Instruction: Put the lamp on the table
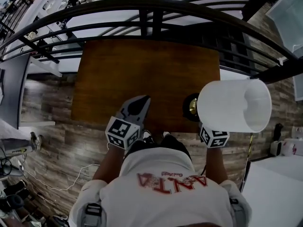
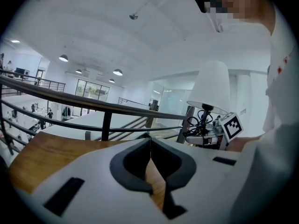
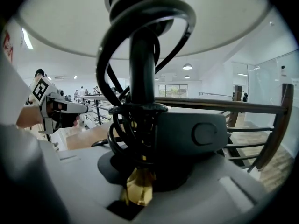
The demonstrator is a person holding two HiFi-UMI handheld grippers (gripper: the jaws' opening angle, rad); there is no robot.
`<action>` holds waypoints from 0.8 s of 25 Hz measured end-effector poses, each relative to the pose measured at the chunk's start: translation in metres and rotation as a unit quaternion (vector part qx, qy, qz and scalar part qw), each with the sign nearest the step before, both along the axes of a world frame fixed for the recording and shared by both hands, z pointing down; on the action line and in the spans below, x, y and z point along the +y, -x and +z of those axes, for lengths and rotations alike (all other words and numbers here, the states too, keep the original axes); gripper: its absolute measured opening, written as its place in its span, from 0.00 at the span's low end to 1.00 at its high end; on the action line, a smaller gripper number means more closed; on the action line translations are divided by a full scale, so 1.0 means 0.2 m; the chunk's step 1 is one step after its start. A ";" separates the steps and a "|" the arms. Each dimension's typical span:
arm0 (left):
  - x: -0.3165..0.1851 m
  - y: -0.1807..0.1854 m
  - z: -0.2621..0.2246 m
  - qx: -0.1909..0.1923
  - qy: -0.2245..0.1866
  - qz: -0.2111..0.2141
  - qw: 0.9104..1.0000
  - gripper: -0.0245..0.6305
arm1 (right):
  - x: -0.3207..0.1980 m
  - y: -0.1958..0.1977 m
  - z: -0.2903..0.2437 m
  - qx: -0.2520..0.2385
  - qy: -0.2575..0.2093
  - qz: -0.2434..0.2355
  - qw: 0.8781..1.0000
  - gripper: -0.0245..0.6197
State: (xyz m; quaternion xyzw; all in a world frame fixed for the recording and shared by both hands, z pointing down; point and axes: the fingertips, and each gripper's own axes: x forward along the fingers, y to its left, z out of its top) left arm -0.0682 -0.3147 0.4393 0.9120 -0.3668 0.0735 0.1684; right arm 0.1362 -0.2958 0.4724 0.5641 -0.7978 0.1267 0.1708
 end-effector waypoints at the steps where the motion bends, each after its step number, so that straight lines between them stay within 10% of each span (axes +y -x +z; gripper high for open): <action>1: -0.04 -0.02 0.00 0.000 0.001 -0.002 1.000 0.05 | -0.05 -0.03 0.01 -0.001 0.000 0.002 1.000 0.15; 20: -0.68 -0.49 0.23 -0.031 0.040 -0.033 0.998 0.05 | -1.04 -0.72 0.41 0.016 0.008 0.032 0.999 0.15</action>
